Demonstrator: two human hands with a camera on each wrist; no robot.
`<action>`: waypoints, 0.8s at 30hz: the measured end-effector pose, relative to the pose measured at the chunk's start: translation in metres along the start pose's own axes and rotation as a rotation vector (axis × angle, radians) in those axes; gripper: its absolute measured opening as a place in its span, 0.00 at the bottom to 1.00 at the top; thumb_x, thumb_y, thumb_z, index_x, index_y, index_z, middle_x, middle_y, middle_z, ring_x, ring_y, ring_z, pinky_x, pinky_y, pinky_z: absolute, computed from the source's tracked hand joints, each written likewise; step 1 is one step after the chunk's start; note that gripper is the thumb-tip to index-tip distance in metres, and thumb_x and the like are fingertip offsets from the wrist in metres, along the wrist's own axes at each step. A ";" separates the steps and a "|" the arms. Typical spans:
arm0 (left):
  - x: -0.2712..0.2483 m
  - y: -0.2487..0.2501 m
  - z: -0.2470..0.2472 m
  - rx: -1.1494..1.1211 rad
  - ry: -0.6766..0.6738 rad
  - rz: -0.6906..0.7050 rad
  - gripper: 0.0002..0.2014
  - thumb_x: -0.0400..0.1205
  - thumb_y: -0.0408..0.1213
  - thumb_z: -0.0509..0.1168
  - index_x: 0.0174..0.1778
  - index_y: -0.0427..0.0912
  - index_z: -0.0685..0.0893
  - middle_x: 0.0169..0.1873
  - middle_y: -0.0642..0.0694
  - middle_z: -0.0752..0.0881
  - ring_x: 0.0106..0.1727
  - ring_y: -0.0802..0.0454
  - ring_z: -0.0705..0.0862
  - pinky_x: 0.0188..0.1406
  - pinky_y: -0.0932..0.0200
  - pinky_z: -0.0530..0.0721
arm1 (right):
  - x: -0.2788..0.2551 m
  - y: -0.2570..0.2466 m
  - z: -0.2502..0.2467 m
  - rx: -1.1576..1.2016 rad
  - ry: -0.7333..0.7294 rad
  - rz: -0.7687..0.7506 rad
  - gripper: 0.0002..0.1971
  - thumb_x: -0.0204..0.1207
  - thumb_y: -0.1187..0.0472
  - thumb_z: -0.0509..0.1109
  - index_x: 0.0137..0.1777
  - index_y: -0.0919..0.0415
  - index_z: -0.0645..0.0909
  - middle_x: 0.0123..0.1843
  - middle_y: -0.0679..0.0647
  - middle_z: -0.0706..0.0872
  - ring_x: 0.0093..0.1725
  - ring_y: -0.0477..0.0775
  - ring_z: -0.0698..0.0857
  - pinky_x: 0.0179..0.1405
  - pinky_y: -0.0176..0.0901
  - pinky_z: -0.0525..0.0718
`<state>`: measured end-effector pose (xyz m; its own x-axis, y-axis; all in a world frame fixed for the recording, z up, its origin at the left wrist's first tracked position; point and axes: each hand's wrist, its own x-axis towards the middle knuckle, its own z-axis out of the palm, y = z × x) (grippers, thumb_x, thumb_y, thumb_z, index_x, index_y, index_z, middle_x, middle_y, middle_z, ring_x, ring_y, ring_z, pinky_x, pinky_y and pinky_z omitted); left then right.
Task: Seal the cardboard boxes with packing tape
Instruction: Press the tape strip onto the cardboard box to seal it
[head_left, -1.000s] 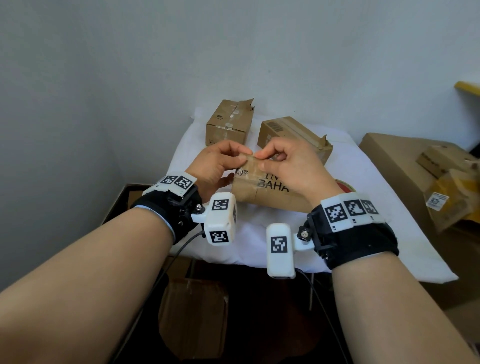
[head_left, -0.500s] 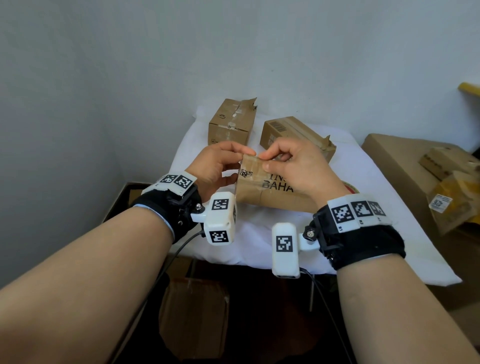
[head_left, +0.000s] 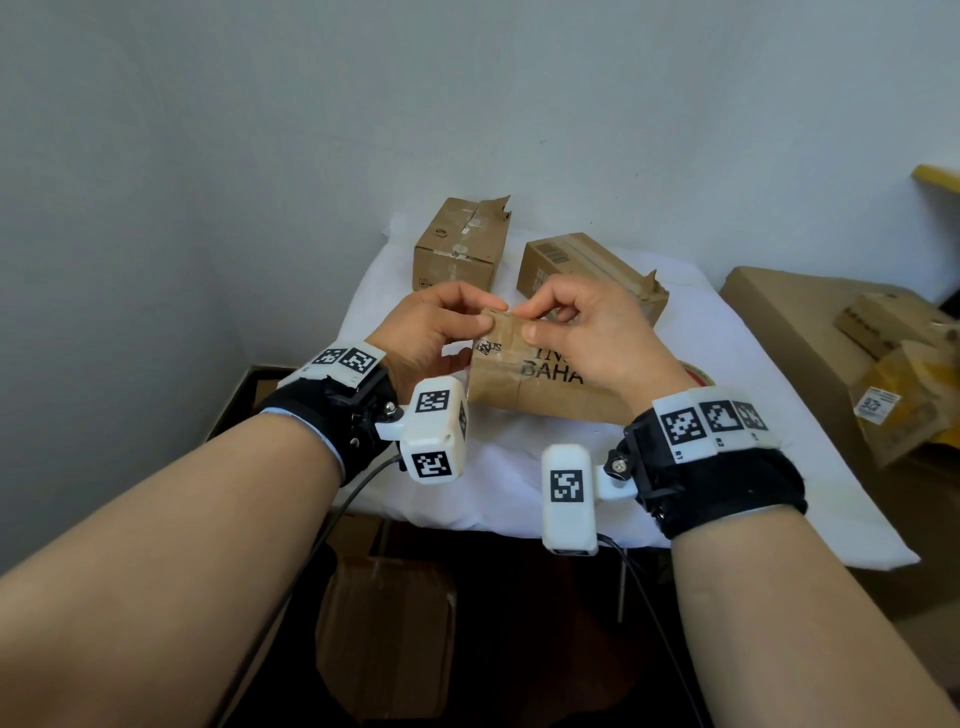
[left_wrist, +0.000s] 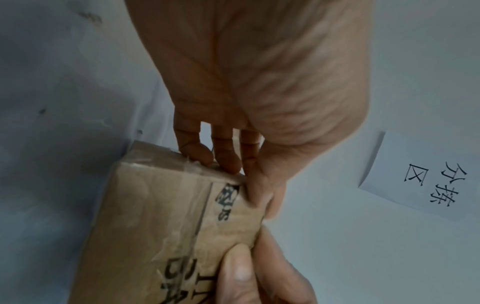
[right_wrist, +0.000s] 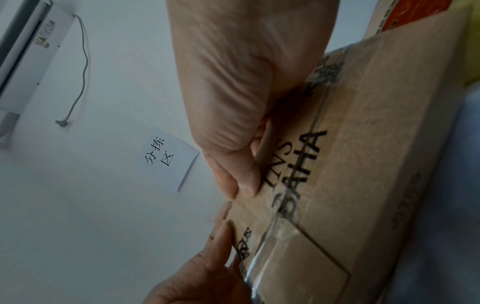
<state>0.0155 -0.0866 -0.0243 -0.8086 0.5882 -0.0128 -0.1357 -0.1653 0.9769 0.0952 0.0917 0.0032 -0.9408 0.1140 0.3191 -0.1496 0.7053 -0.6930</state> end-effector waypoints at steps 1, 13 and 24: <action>0.001 0.000 0.000 0.009 -0.006 0.002 0.11 0.81 0.22 0.66 0.45 0.44 0.87 0.38 0.49 0.86 0.37 0.57 0.86 0.32 0.61 0.82 | 0.000 0.000 0.000 -0.008 -0.002 -0.008 0.14 0.74 0.64 0.80 0.40 0.40 0.87 0.35 0.29 0.85 0.37 0.42 0.75 0.43 0.40 0.77; 0.003 0.000 0.003 0.080 0.029 0.049 0.13 0.80 0.24 0.65 0.42 0.48 0.87 0.36 0.50 0.82 0.34 0.56 0.81 0.33 0.61 0.77 | 0.003 -0.001 0.003 -0.042 0.015 -0.052 0.19 0.73 0.62 0.79 0.43 0.31 0.86 0.47 0.39 0.89 0.48 0.52 0.83 0.59 0.62 0.85; 0.000 0.007 0.011 -0.049 0.123 -0.016 0.11 0.74 0.21 0.61 0.36 0.40 0.85 0.29 0.46 0.83 0.28 0.54 0.80 0.27 0.63 0.77 | 0.000 -0.003 0.001 -0.036 -0.007 -0.038 0.17 0.74 0.63 0.80 0.44 0.33 0.87 0.46 0.38 0.88 0.43 0.47 0.79 0.58 0.61 0.85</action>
<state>0.0205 -0.0791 -0.0149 -0.8699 0.4899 -0.0573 -0.1747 -0.1973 0.9647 0.0949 0.0890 0.0046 -0.9367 0.0819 0.3404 -0.1744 0.7338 -0.6566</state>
